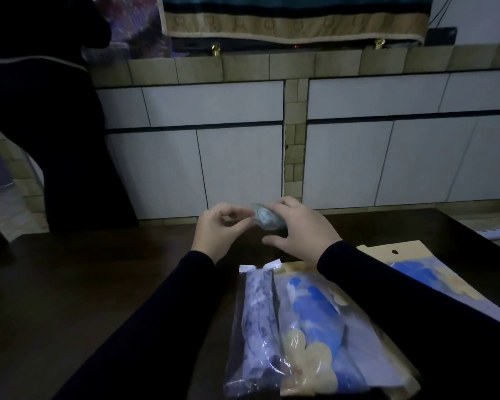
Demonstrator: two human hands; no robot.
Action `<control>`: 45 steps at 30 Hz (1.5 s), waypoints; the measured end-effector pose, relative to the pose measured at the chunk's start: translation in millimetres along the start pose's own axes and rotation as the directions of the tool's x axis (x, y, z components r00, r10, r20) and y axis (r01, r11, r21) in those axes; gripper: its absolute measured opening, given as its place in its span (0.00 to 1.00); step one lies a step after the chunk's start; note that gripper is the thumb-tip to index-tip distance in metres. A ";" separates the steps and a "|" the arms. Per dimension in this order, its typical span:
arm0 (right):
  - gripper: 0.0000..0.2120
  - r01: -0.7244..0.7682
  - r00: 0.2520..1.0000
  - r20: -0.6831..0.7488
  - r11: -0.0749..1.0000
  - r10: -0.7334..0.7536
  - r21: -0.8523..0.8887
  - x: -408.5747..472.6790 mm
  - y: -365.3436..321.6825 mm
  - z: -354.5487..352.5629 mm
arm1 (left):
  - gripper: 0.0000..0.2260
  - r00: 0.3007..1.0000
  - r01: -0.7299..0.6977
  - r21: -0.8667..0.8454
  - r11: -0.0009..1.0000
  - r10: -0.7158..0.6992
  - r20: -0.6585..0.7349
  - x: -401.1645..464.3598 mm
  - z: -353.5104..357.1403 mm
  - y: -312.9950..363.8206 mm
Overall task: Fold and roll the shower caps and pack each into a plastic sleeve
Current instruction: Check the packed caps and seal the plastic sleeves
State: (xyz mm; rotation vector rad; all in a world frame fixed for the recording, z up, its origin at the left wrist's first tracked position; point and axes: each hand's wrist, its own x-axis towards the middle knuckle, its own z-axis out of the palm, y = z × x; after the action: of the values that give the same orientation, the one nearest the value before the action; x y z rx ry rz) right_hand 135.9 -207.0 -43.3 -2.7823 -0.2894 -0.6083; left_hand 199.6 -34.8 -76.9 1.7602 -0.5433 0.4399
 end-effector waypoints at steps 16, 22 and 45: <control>0.15 -0.023 1.000 0.001 0.803 0.028 0.596 -40.6 -23.5 -25.1 | 0.07 0.993 -0.104 -0.133 0.986 0.095 -0.073 -55.7 -23.5 41.7; 0.14 -0.085 0.996 0.045 0.770 0.074 0.632 -39.6 -20.7 -20.5 | 0.04 0.994 -0.105 -0.123 0.987 0.100 -0.044 -55.5 -21.7 40.6; 0.12 -0.386 0.911 0.208 0.561 0.355 0.733 -37.8 -16.3 -8.0 | 0.09 0.838 0.546 -0.268 0.793 -0.523 0.157 -45.8 -6.8 41.3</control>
State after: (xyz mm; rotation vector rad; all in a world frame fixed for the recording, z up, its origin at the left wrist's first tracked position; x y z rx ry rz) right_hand 95.1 -199.2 -49.0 -1.9181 0.0528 -0.2278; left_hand 138.4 -30.9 -67.9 1.5455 -0.1278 -0.1115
